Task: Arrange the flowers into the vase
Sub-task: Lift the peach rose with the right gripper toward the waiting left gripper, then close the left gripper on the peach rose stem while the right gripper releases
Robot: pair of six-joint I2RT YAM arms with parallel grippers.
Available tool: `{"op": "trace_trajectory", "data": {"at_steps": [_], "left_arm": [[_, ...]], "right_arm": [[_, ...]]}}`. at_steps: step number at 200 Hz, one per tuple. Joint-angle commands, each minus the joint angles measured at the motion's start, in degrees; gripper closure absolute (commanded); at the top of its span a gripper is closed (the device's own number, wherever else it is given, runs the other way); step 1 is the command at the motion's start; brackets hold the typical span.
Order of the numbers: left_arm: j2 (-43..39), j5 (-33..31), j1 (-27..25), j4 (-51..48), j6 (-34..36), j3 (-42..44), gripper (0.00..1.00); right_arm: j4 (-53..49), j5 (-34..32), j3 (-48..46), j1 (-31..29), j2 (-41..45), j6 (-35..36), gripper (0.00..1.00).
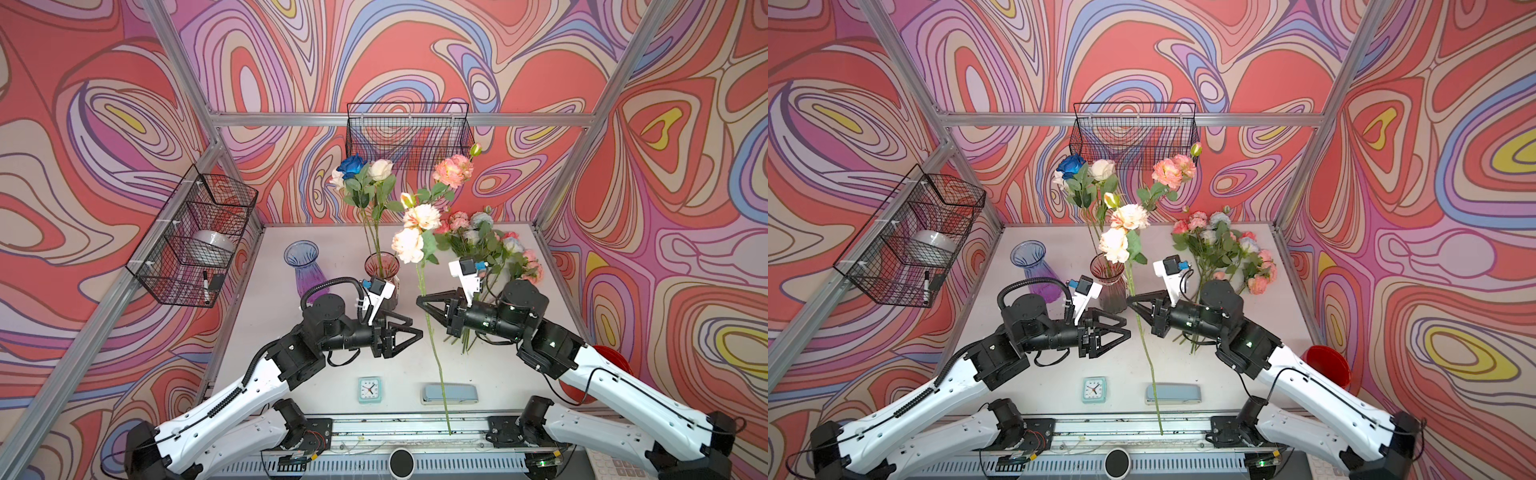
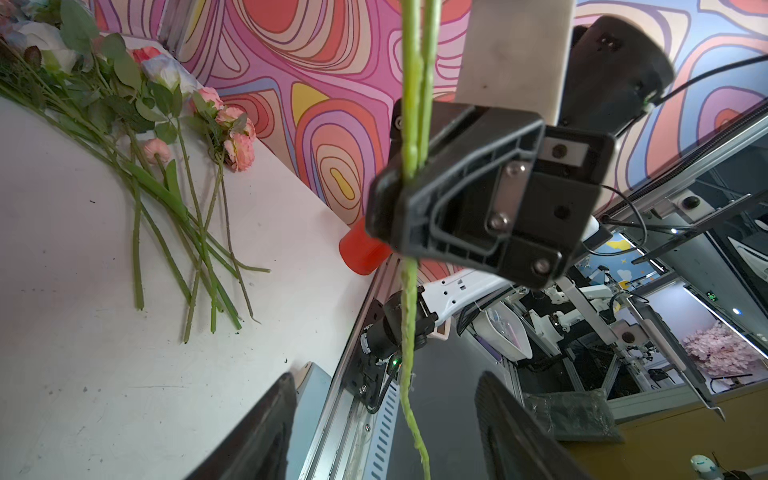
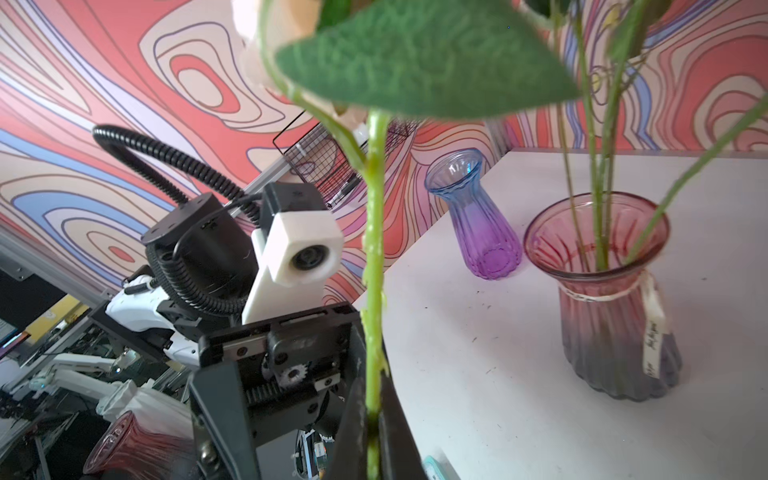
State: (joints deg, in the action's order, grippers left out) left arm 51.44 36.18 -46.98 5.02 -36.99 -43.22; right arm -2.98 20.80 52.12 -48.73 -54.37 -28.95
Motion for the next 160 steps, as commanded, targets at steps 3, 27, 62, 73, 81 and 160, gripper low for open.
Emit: {"op": "trace_trajectory", "data": {"at_steps": [3, 27, 62, 73, 81, 160], "left_arm": [[0.06, 0.86, -1.09, 3.94, 1.85, -2.39, 0.42], [-0.50, 0.72, -1.42, 3.86, 2.04, -1.97, 0.58], [-1.58, 0.14, -1.46, 3.18, 2.10, -1.17, 0.73], [-1.85, -0.10, -1.47, 2.95, 2.31, -1.08, 0.78], [-1.96, -0.43, -1.51, 2.74, 2.44, -1.07, 0.82], [-4.44, -9.33, -1.52, -8.12, 7.22, -5.82, 1.00]], "right_arm": [[4.91, -4.25, 2.49, -3.94, -2.65, 2.44, 1.00], [6.79, -5.38, 2.99, -5.78, -4.47, 2.85, 1.00], [8.91, -7.27, 2.51, -6.52, -4.68, 2.91, 1.00], [9.44, -7.69, 2.37, -6.51, -4.67, 2.76, 1.00], [9.64, -7.62, 2.44, -6.58, -4.76, 2.75, 1.00], [7.84, -15.19, -0.20, -6.73, 1.92, 3.25, 0.61]]}}
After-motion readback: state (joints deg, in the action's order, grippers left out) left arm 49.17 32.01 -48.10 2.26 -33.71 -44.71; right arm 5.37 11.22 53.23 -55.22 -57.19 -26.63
